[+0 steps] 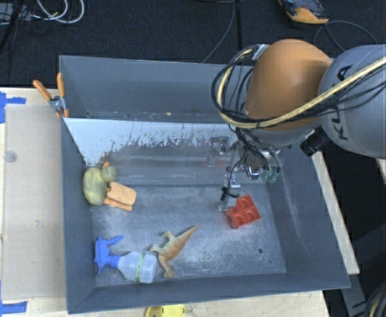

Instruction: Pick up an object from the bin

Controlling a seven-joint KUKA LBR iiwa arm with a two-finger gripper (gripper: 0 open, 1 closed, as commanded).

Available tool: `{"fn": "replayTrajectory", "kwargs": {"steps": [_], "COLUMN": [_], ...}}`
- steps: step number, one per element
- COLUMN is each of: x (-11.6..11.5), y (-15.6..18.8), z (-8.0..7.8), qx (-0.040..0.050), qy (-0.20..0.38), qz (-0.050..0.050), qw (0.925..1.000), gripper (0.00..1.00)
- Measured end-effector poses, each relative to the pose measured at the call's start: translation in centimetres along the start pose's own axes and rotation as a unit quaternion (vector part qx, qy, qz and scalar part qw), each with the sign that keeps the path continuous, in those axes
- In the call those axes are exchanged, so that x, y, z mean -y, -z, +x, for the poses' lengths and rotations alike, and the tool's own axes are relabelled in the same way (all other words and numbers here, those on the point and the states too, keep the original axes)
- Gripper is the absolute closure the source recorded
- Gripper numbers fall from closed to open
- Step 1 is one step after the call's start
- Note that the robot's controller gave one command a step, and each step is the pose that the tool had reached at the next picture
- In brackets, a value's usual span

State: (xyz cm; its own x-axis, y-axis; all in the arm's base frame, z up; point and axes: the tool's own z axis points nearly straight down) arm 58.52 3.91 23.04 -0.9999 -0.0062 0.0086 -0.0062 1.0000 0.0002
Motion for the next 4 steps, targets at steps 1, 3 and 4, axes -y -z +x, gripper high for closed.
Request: {"fn": "replayTrajectory", "kwargs": {"steps": [1,3,4], "x": [0.0,-8.5,-8.4], "y": [0.5,-7.2,-9.1], "z": [-0.1,4.3,4.5], "qx": [0.0039,0.0032,0.0029], "qy": [0.0,0.05,0.168], "qz": [0.0,0.0,0.0], "qw": [1.0,0.9987,0.9858], "gripper": [0.0,0.0,0.0]}}
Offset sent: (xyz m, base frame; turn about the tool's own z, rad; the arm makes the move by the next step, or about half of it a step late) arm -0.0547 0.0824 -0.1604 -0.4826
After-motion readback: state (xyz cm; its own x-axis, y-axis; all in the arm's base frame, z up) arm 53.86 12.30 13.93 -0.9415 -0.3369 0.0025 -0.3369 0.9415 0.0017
